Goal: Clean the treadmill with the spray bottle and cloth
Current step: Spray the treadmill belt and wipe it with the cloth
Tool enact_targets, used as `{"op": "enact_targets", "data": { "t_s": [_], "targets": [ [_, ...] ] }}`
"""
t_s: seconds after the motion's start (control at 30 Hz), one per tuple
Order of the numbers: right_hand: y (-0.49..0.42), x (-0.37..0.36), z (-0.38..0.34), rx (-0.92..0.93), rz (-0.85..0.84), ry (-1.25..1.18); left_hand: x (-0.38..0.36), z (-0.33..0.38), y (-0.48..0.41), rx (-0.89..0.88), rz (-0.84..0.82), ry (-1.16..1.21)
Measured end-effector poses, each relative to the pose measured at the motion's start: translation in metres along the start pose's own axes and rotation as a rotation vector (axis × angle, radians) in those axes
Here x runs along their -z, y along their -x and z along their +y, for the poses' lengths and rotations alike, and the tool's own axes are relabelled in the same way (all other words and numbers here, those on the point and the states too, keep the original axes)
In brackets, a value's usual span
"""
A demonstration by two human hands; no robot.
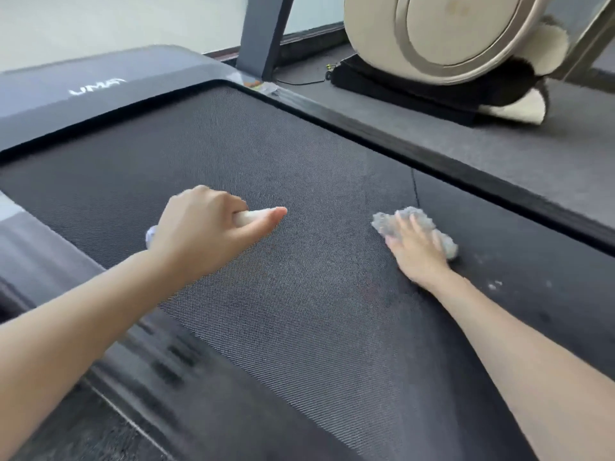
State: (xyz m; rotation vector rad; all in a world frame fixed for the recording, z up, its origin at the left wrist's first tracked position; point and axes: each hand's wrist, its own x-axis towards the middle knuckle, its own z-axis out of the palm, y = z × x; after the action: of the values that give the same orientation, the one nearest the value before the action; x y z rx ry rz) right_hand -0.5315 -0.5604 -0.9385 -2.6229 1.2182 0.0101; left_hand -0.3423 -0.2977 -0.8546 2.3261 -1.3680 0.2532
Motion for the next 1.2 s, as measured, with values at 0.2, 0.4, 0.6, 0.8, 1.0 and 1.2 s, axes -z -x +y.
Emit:
{"op": "enact_targets", "data": {
  "t_s": [0.2,0.4,0.6,0.8,1.0,1.2],
  "targets": [
    [0.111,-0.043,-0.113,0.665,-0.062,0.027,0.006,0.027,-0.001,-0.032,-0.021,0.005],
    [0.169,-0.042,-0.07,0.846,-0.133,0.058,0.009,0.049,0.006,-0.038,-0.012,0.014],
    [0.116,-0.009,0.063,0.224,-0.038,-0.057,0.009,0.061,0.023,-0.078,-0.02,0.003],
    [0.085,-0.006,0.078,-0.063,0.019,0.062,0.011,0.065,0.037,-0.052,0.0,-0.007],
    [0.135,-0.023,-0.007,0.59,0.095,-0.055,0.005,0.076,0.035,-0.012,-0.008,-0.033],
    [0.192,-0.044,-0.026,0.958,-0.093,0.064,0.0,0.095,0.034,0.018,-0.027,-0.044]
  ]
}}
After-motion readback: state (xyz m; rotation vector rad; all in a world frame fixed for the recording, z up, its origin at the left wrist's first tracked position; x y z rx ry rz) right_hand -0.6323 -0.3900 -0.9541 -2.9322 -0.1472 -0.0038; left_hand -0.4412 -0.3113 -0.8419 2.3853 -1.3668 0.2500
